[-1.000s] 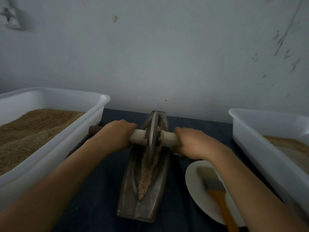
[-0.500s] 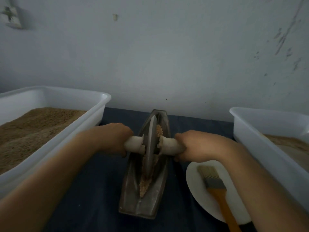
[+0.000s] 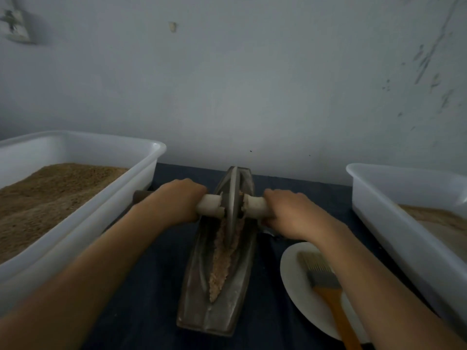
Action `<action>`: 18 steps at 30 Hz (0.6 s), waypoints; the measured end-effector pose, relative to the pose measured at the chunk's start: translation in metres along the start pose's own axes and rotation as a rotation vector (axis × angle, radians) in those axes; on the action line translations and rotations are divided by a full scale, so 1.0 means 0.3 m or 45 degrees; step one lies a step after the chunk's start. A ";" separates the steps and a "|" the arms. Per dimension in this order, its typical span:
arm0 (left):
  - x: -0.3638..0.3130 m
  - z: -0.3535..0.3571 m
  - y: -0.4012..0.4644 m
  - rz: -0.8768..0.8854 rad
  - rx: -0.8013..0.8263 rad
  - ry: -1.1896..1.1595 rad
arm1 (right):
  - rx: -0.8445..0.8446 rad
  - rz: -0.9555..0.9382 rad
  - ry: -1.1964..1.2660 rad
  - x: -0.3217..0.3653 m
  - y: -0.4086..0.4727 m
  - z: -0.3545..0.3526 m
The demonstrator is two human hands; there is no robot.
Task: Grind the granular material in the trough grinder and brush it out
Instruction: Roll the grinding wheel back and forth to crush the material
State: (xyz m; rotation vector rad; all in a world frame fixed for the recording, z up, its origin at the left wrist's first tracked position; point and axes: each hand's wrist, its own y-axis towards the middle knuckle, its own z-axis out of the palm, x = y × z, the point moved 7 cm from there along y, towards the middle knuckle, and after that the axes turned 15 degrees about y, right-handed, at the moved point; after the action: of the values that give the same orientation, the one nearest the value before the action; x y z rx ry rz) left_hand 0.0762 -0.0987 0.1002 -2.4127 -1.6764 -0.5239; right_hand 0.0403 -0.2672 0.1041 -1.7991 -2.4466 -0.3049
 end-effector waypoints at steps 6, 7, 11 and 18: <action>-0.005 -0.006 0.014 -0.083 -0.248 0.056 | -0.331 -0.090 -0.164 -0.008 0.021 -0.002; -0.004 -0.005 0.009 -0.066 -0.219 0.040 | -0.292 -0.086 -0.157 -0.007 0.019 0.000; -0.007 -0.010 -0.028 0.023 -0.027 0.003 | 0.037 -0.001 -0.018 0.010 -0.010 -0.003; -0.017 -0.018 -0.147 0.237 0.431 -0.023 | 0.567 -0.006 0.171 0.104 -0.137 -0.034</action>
State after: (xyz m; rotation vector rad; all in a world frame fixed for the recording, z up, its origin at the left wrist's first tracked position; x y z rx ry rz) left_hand 0.0325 -0.0890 0.1004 -2.2941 -1.3944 -0.1743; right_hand -0.0088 -0.2521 0.1157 -1.5286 -2.2042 0.1108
